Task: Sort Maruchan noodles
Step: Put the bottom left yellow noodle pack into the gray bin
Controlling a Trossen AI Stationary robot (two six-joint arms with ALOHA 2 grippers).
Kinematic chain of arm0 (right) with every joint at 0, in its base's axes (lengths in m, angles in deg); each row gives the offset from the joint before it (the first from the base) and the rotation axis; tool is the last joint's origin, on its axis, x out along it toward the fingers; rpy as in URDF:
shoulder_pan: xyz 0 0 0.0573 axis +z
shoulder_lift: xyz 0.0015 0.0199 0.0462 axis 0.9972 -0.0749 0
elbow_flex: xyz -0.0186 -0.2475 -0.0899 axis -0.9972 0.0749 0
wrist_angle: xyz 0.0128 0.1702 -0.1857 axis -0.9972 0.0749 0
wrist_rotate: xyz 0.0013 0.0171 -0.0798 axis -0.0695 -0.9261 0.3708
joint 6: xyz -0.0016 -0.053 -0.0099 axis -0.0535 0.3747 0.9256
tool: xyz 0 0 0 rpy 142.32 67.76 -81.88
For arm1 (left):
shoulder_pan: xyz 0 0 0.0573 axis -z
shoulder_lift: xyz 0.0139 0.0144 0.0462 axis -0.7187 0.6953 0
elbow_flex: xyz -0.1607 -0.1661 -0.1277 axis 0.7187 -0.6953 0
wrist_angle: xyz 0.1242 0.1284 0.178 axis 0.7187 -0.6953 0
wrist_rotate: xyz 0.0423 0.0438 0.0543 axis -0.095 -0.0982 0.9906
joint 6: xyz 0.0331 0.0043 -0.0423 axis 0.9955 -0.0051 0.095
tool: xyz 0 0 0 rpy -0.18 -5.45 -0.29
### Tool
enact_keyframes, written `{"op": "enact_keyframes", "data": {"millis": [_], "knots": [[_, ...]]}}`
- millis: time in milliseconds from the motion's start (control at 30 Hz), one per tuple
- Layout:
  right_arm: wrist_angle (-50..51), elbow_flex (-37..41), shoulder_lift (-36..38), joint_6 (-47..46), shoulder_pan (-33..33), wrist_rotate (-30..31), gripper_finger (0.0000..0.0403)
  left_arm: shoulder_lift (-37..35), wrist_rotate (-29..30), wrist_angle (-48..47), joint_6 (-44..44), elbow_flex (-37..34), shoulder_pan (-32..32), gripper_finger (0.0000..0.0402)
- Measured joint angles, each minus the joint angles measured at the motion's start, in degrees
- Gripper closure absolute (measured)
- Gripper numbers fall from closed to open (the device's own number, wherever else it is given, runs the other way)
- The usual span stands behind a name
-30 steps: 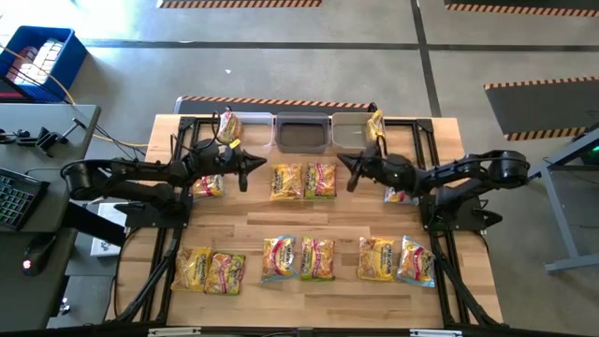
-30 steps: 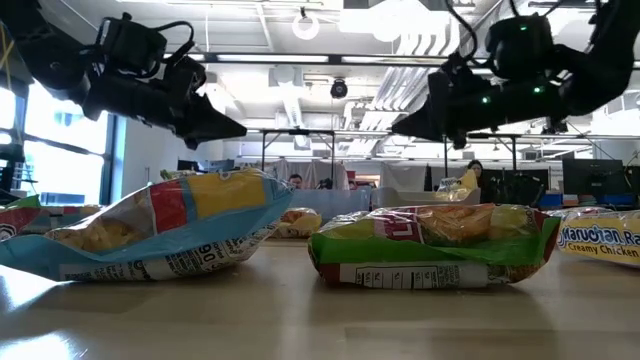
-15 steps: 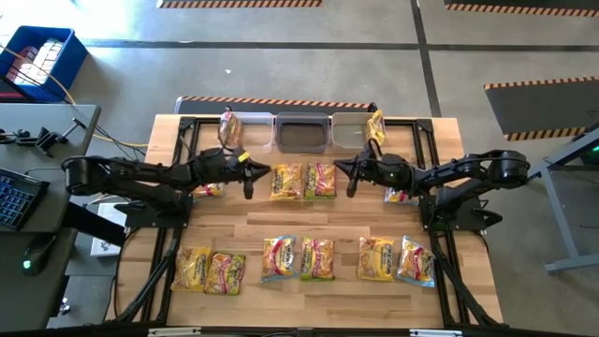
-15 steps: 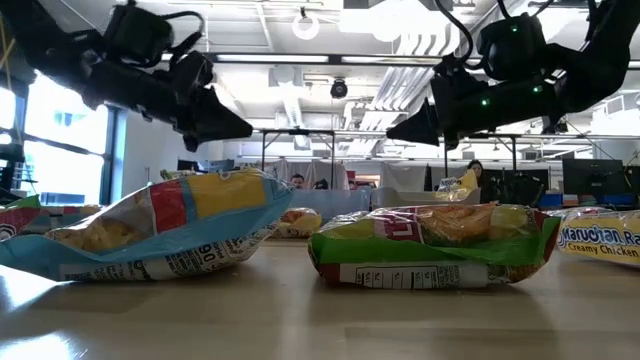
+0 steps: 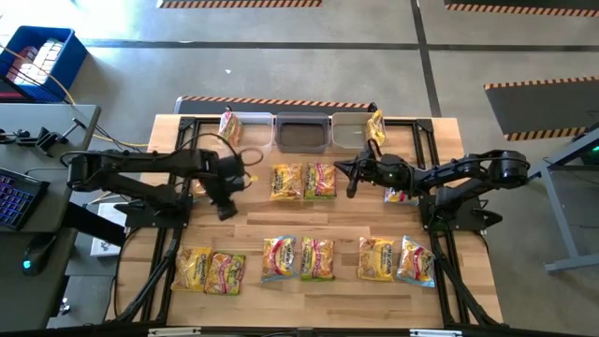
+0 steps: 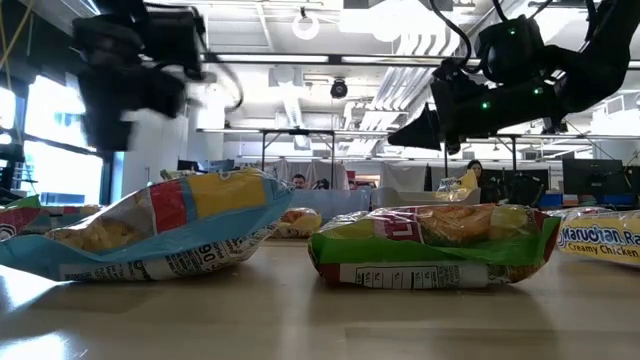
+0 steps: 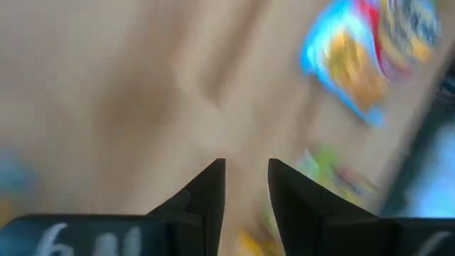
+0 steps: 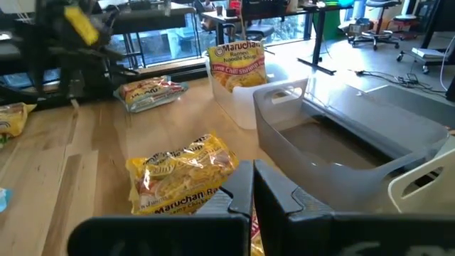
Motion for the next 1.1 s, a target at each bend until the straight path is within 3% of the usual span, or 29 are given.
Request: {"op": "enact_keyframes", "data": {"millis": [200,533,1100], "knots": [[2.1,0.0,0.0,-0.3,0.0,1.1,0.0403,3.8,-2.1,-6.1,-2.1,-2.2,4.2,0.0282],[3.5,0.0,0.0,-0.5,0.0,1.5,0.0403,9.2,-3.8,-6.2,-2.1,-2.7,13.2,0.0234],[4.3,0.0,0.0,-0.5,0.0,1.5,0.0403,17.5,-3.8,2.1,-5.0,-2.7,30.0,0.0222]]}}
